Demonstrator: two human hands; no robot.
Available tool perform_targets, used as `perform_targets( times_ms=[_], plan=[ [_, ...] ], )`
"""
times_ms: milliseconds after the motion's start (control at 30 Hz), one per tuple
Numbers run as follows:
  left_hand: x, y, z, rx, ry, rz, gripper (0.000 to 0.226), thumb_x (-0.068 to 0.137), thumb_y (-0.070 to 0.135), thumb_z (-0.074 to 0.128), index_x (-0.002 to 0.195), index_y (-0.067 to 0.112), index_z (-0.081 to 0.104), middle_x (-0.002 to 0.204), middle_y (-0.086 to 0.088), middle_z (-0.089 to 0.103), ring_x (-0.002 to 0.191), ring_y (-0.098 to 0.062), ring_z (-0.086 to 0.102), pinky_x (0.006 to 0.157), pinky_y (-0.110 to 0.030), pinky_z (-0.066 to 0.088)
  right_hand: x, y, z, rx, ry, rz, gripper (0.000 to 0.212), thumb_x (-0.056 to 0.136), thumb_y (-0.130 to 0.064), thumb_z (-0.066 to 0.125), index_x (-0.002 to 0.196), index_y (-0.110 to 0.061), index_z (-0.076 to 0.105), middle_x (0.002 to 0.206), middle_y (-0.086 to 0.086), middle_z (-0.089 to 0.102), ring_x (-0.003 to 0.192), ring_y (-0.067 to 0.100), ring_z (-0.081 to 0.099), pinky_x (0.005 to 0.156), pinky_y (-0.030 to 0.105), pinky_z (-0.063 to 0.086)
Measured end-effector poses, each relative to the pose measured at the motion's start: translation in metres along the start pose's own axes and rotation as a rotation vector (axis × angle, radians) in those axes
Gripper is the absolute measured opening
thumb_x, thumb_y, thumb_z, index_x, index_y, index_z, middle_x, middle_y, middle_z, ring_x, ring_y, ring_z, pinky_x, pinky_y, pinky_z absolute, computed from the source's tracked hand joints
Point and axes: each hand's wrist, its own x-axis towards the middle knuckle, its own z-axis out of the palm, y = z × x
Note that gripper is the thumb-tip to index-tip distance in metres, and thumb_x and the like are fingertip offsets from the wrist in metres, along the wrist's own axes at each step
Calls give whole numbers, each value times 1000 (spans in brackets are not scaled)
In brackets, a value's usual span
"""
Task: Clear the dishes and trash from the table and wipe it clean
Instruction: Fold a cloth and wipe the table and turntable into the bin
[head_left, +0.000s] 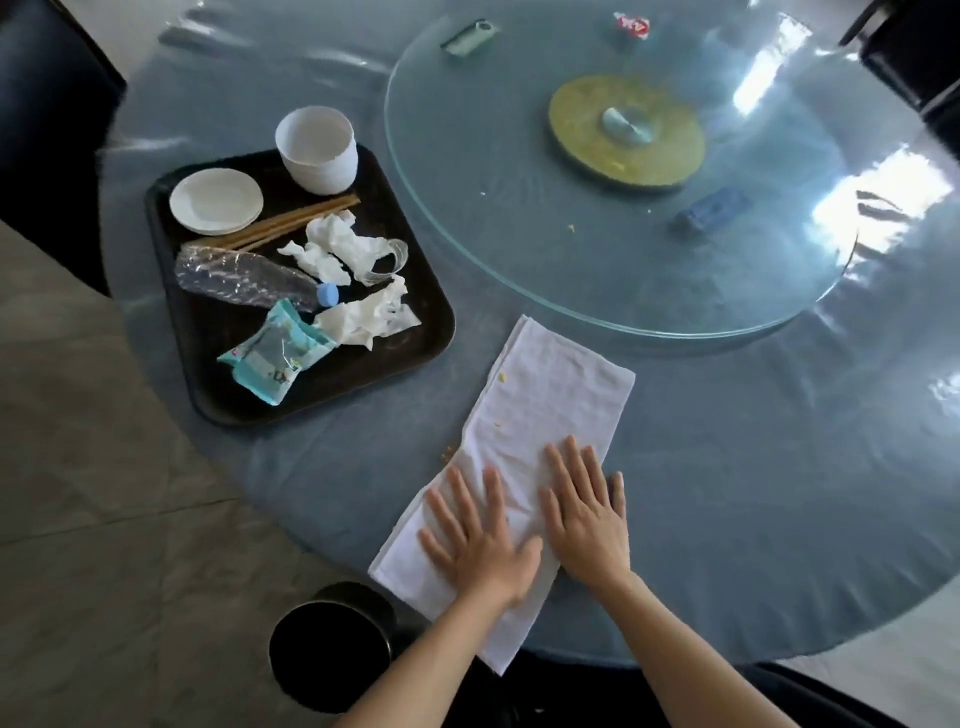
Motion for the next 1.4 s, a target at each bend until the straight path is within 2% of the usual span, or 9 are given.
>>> perform_targets(
  times_ms=[133, 267, 367, 433, 600, 733, 1067, 1267, 1400],
  plan=[
    [4, 6, 1, 79, -3, -19, 111, 86, 70, 46, 133, 42, -50, 137, -5, -64, 125, -38, -59, 91, -59, -37, 2, 0, 10, -42, 87, 9, 62, 103, -50, 25, 163, -42, 15, 172, -14, 7, 159, 13, 5, 128, 50, 7],
    [1, 7, -9, 120, -116, -13, 112, 88, 63, 49, 144, 35, -43, 144, -15, -58, 133, -46, -50, 108, -69, -20, 1, 5, 12, -51, 96, -8, 62, 103, -49, 30, 163, -40, 15, 173, -12, 9, 160, 14, 5, 128, 50, 8],
    [-11, 21, -27, 167, 53, 74, 91, 90, 55, 46, 161, 18, 3, 163, -28, -14, 149, -51, -2, 115, -66, 15, 1, 5, 14, -36, 91, -5, 63, 102, -49, 29, 163, -40, 17, 172, -10, 12, 160, 15, 7, 128, 52, 10],
    [-7, 35, -41, 167, 260, 269, 72, 90, 49, 42, 151, 12, 37, 161, -21, 22, 145, -39, 27, 110, -57, 30, 1, 6, 14, -22, 88, -5, 63, 102, -49, 28, 163, -40, 17, 172, -9, 12, 160, 16, 7, 127, 53, 11],
    [77, 60, -66, 407, 243, 575, 68, 103, 46, 22, 161, 12, 16, 170, -1, 7, 157, -21, -3, 124, -52, 3, 0, 7, 15, -20, 90, -18, 66, 102, -47, 33, 163, -39, 12, 172, -9, 12, 160, 18, 7, 127, 55, 12],
    [124, 36, -86, 597, 179, 541, 71, 102, 50, 21, 162, 15, 9, 170, 3, 1, 157, -19, -1, 123, -56, 5, 0, 7, 11, -7, 106, 0, 63, 102, -47, 37, 163, -38, 22, 172, -10, 15, 159, 17, 10, 127, 54, 12],
    [81, -4, -111, 330, 72, 407, 71, 102, 55, 12, 161, 20, -6, 168, 7, -12, 152, -19, -24, 123, -44, -6, 1, 3, 6, 80, 179, -26, 61, 102, -43, 48, 160, -31, 35, 170, -5, 24, 157, 19, 21, 125, 52, 21],
    [76, -8, -125, 16, 152, 422, 62, 102, 7, 37, 161, 16, 19, 166, 5, 21, 157, -18, -7, 125, -33, 9, -8, -30, -20, 755, 251, 633, 72, 93, -16, 68, 155, -12, 33, 151, 7, 33, 126, 25, 51, 107, 44, 47],
    [76, -19, -140, -142, 223, 408, 51, 98, -7, 43, 143, 14, 55, 140, 13, 56, 142, -19, 39, 109, -14, 27, -3, -49, -37, 970, 149, 897, 73, 87, -26, 76, 147, -14, 36, 129, 2, 43, 112, 24, 57, 99, 45, 51]
  ],
)
